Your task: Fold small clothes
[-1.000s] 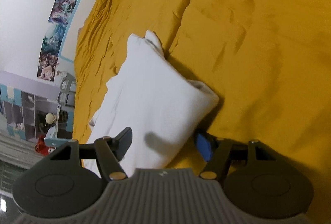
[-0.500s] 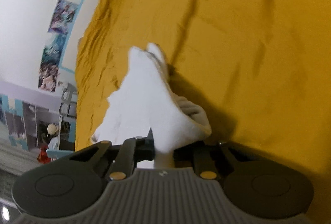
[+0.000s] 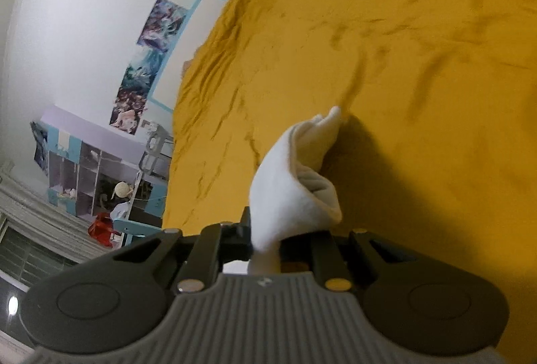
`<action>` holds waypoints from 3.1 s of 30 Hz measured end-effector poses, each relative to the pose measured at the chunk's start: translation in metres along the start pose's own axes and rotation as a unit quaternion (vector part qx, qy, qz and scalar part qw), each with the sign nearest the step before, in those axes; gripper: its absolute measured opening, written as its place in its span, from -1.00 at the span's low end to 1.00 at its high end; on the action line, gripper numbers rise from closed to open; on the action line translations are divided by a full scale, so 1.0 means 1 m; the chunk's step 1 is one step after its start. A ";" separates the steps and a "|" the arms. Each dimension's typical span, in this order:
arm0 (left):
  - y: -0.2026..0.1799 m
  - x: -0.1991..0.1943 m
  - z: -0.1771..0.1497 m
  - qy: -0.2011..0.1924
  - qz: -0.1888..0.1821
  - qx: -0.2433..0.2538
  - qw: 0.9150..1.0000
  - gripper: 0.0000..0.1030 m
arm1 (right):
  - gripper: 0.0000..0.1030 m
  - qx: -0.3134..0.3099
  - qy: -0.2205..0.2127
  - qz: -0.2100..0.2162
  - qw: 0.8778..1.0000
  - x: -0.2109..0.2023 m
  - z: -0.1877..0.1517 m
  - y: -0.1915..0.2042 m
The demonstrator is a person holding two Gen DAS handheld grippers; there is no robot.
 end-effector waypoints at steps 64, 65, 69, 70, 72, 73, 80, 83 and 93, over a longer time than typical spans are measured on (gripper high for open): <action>-0.023 -0.016 -0.125 0.017 0.197 0.308 0.931 -0.45 | -1.00 -0.346 -0.058 -0.231 0.908 -0.021 -0.121 -0.017; -0.021 -0.019 -0.125 0.016 0.201 0.307 0.930 -0.45 | -1.00 -0.347 -0.058 -0.231 0.907 -0.021 -0.121 -0.017; -0.013 -0.028 -0.120 0.009 0.214 0.303 0.929 -0.46 | -1.00 -0.348 -0.059 -0.232 0.906 -0.020 -0.123 -0.017; -0.011 -0.030 -0.118 0.007 0.221 0.305 0.926 -0.47 | -1.00 -0.348 -0.059 -0.232 0.906 -0.019 -0.122 -0.016; -0.007 -0.036 -0.113 0.009 0.215 0.295 0.931 -0.48 | -1.00 -0.349 -0.058 -0.231 0.906 -0.019 -0.123 -0.016; -0.004 -0.038 -0.111 0.010 0.213 0.287 0.934 -0.48 | -1.00 -0.349 -0.057 -0.230 0.907 -0.019 -0.122 -0.016; -0.032 -0.047 -0.089 -0.001 0.181 0.282 0.942 -0.23 | -0.59 -0.348 -0.074 -0.209 0.911 -0.031 -0.119 0.000; -0.053 -0.043 -0.059 -0.034 0.159 0.299 0.940 0.03 | -0.10 -0.378 -0.135 -0.167 0.900 -0.046 -0.105 0.024; -0.039 0.086 0.049 -0.009 0.180 0.315 0.932 0.03 | -0.10 -0.386 -0.090 -0.140 0.907 0.053 0.011 0.041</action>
Point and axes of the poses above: each gripper's, at about its wrist camera, not at the fingertips, and x roughly the way its jaws point, y to its left, z to its top, the point moved 2 cm from there along x, roughly the way its jaws point
